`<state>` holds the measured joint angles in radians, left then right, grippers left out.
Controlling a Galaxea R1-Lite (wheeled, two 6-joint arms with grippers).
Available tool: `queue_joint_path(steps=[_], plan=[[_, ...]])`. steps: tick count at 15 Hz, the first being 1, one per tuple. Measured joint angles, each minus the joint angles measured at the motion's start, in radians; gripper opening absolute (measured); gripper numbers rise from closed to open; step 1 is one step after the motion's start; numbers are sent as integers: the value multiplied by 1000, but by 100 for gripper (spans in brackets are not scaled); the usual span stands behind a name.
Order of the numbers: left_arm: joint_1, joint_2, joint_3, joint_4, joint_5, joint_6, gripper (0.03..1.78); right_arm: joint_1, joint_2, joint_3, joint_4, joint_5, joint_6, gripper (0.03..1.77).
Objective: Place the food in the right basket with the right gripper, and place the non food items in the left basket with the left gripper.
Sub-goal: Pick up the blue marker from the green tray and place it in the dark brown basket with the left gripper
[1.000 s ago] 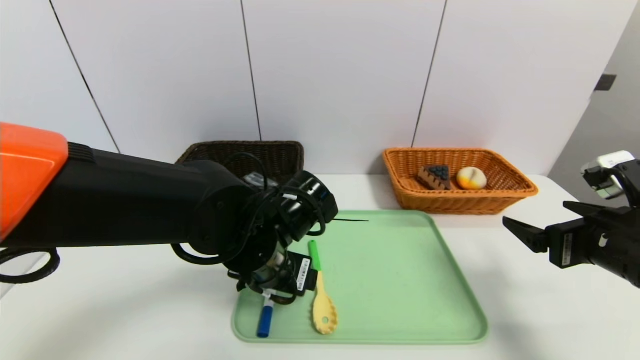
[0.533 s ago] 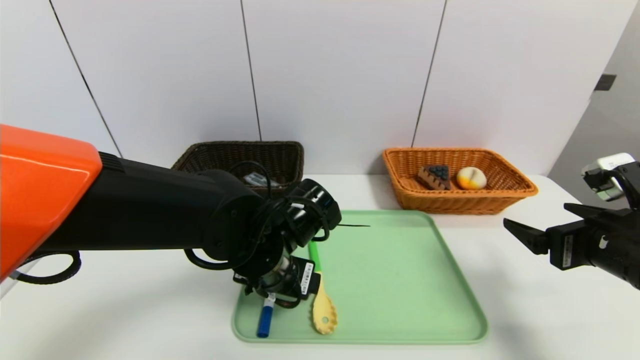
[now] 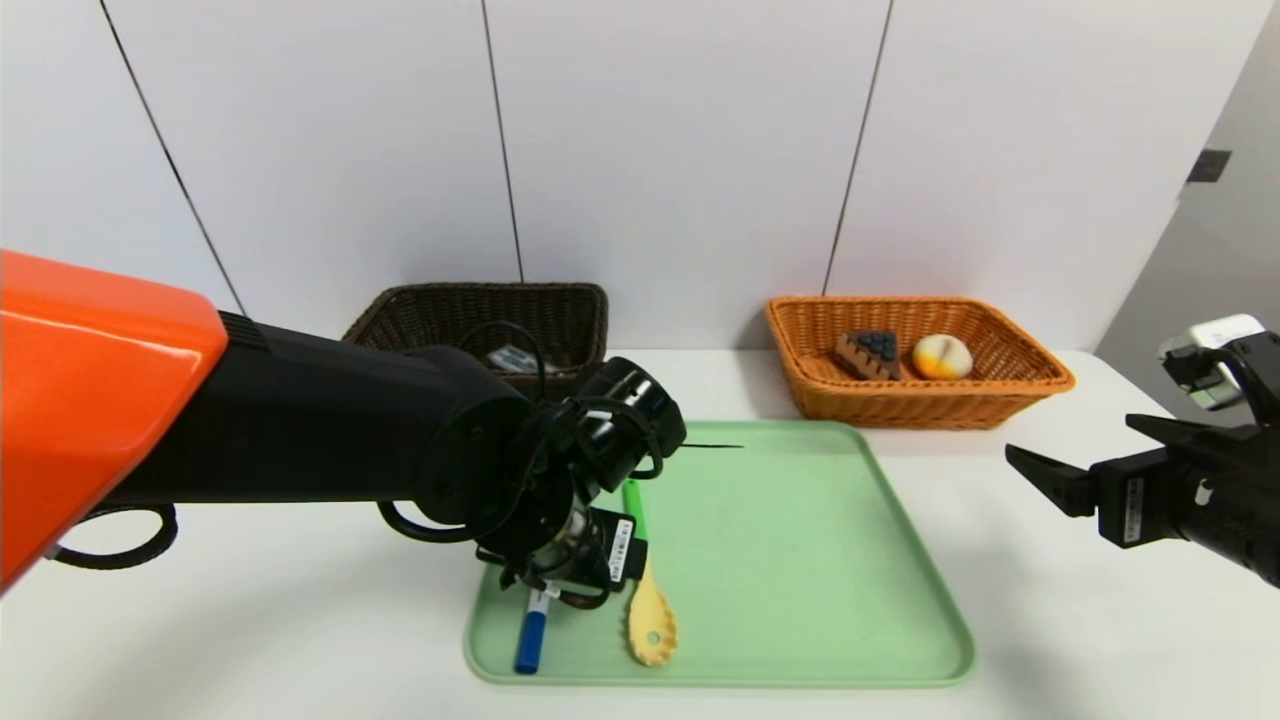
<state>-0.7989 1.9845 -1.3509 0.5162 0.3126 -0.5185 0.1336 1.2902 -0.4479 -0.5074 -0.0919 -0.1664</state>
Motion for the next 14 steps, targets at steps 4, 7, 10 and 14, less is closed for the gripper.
queue_joint_path(steps=[4,7,10,14], plan=[[1,7,0,-20,4,7,131,0,3,0,0,0,3,170],[4,9,1,-18,5,6,98,1,4,0,0,2,2,170],[6,9,2,-15,4,8,71,1,3,0,0,2,1,170],[6,7,3,-12,4,10,21,1,2,0,0,1,1,170]])
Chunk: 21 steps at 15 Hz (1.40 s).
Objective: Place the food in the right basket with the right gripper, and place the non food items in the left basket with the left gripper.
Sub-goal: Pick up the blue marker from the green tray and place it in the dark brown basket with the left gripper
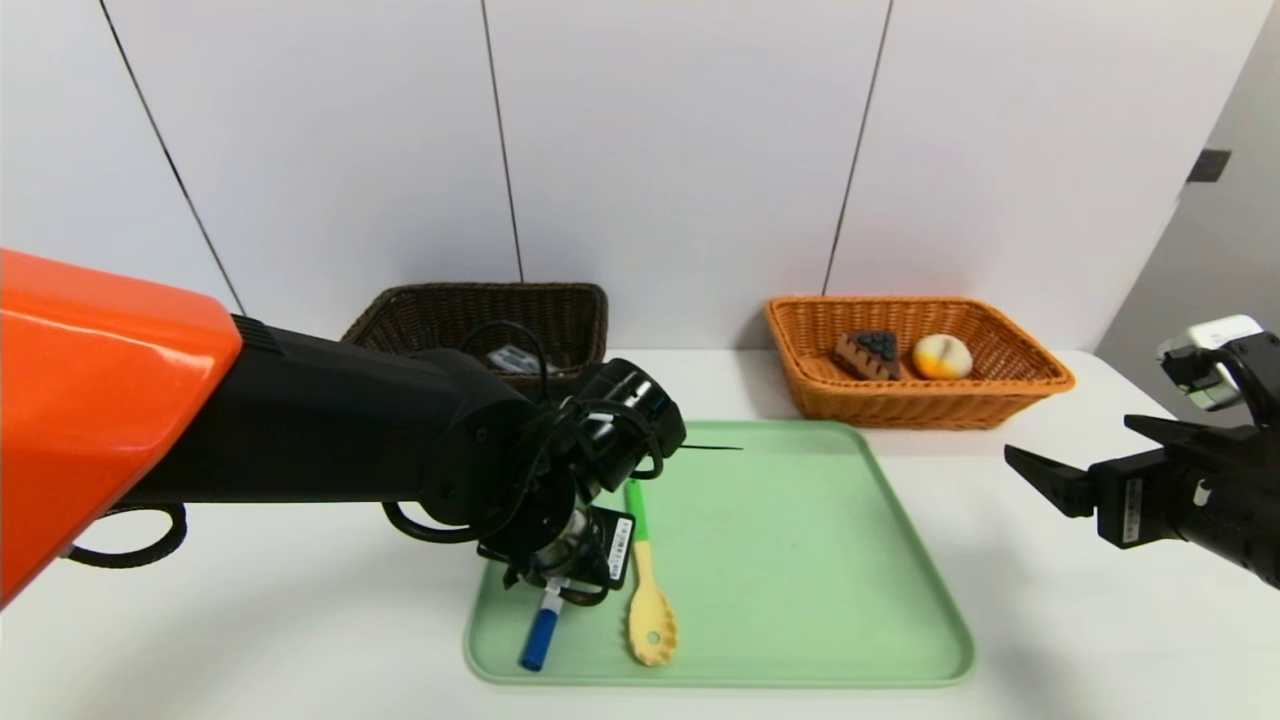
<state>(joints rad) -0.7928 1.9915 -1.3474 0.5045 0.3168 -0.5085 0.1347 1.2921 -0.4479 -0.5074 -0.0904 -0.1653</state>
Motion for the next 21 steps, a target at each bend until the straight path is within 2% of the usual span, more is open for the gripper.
queue_joint_path(steps=[4,6,8,10,13,16,19,21], plan=[[-1,-4,3,-5,19,-3,21,0,0,2,-1,-1,1,170],[5,-20,-17,-10,57,10,21,0,-1,10,0,-1,3,170],[21,-61,-54,-29,105,71,21,-1,-1,17,0,0,2,170],[55,-113,-80,-97,123,179,21,-2,1,20,0,1,3,170],[113,-163,-134,-245,130,310,21,-1,3,32,0,1,4,170],[205,-158,-166,-513,110,466,21,-1,3,39,0,0,4,170],[312,-116,-174,-799,3,637,21,-1,1,45,-14,0,6,170],[375,-75,-180,-925,-34,686,21,-1,1,50,-49,0,6,170]])
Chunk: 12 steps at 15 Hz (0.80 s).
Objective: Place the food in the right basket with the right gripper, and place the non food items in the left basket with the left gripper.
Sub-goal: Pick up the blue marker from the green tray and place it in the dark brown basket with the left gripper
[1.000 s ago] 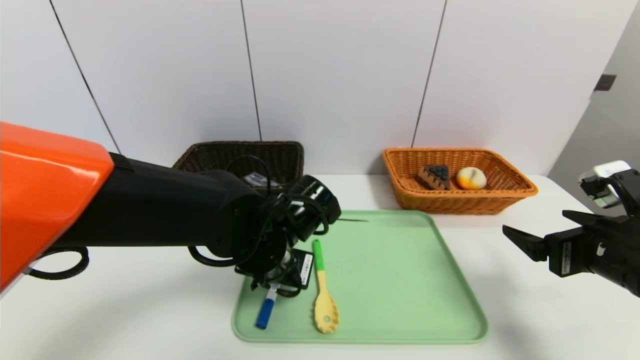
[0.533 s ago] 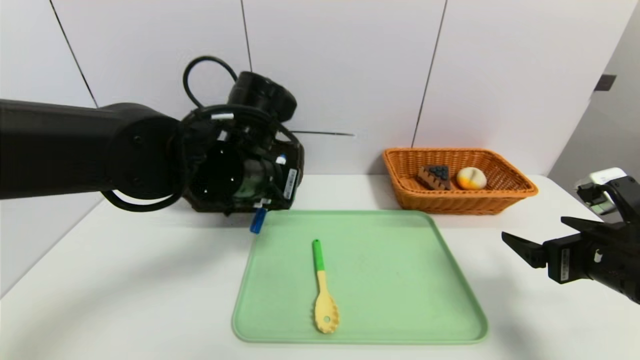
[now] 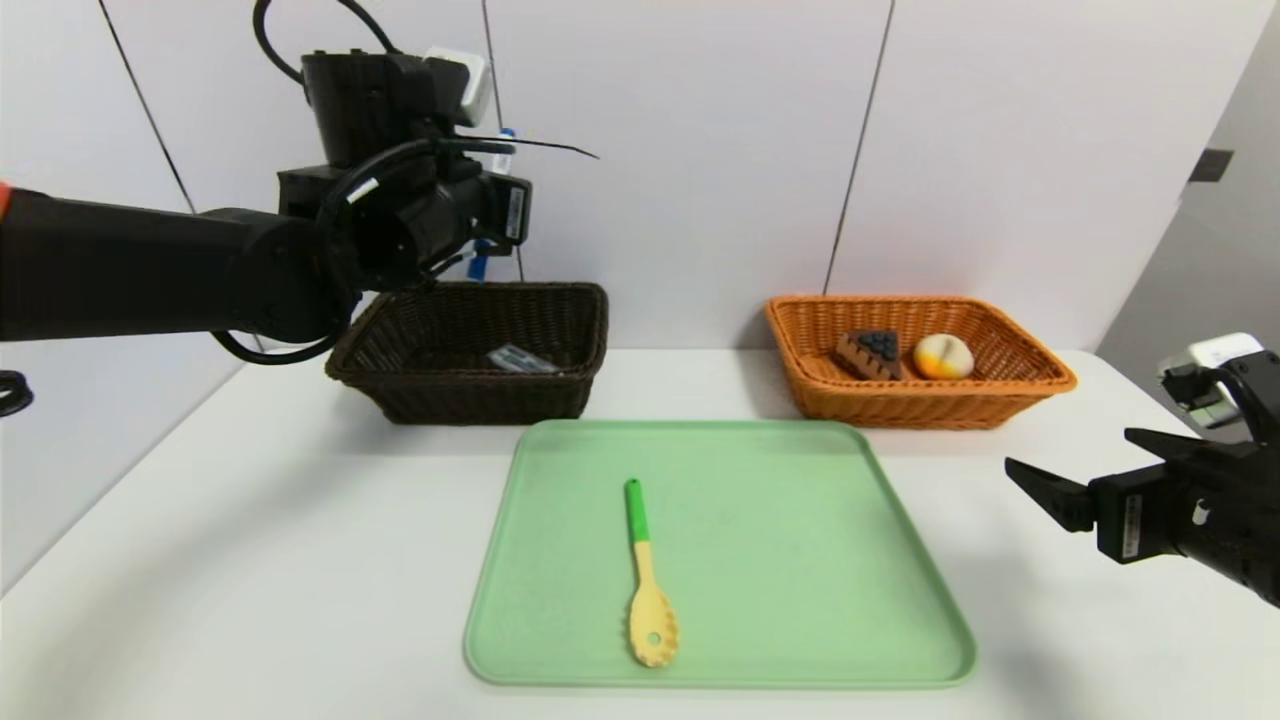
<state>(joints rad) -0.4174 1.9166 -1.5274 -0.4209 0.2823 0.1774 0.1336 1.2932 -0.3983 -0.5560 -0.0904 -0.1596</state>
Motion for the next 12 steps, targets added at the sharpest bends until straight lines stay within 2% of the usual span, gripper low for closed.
queue_joint_path(steps=[2,5,12], plan=[[58,42,-20,-62,-8,6,21,0,1,-8,-27,0,0,170],[134,92,-43,-80,-37,7,21,0,2,-30,-28,0,-1,170],[199,195,-52,-86,-40,7,21,-2,6,-120,-29,0,7,170]])
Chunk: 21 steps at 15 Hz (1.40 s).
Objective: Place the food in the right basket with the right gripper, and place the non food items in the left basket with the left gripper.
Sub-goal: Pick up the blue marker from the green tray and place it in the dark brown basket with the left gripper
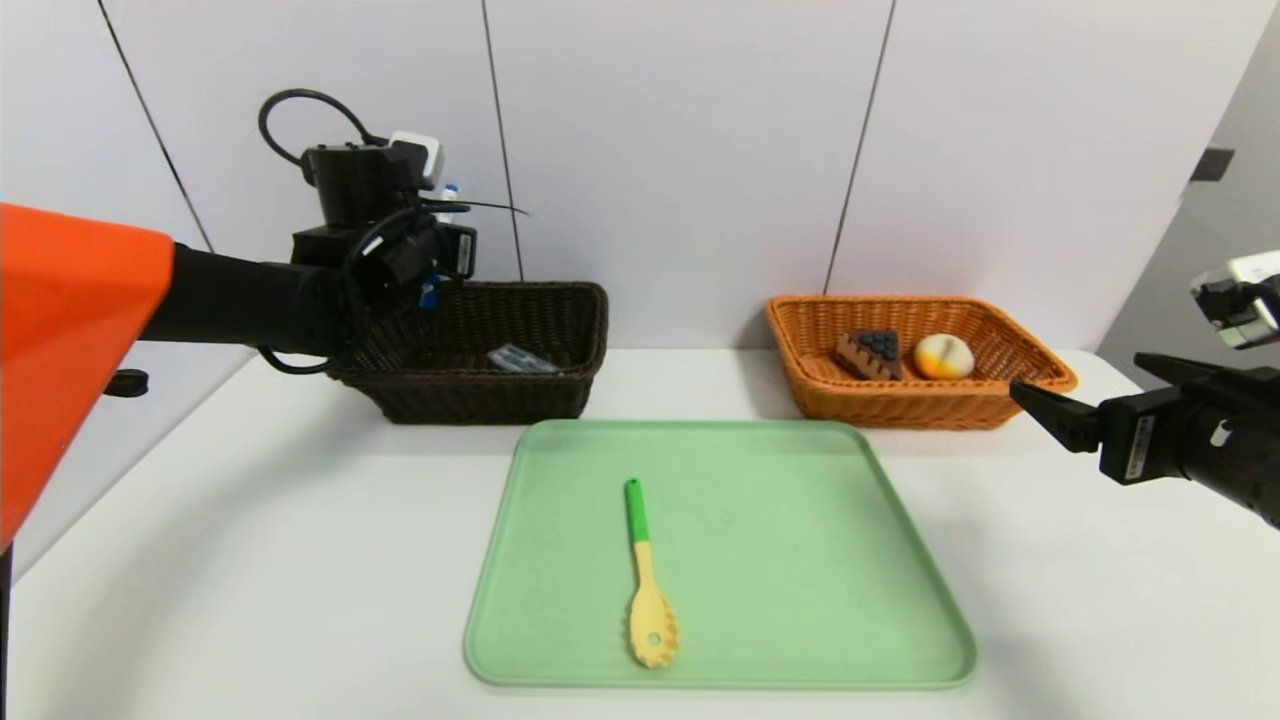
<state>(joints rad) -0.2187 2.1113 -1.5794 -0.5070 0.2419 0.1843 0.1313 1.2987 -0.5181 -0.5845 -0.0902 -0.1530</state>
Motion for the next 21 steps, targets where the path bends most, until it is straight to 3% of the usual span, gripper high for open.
queue_joint_path(steps=[10,15,19,21], plan=[[42,92,-3,-3,9,22,21,-8,1,-7,1,0,-1,170],[51,102,-6,-40,12,30,91,-8,5,-7,1,0,0,171],[51,90,-9,-39,9,41,123,-8,8,-7,1,0,-1,171],[50,60,-30,12,3,52,134,-8,9,-7,0,0,-1,171]])
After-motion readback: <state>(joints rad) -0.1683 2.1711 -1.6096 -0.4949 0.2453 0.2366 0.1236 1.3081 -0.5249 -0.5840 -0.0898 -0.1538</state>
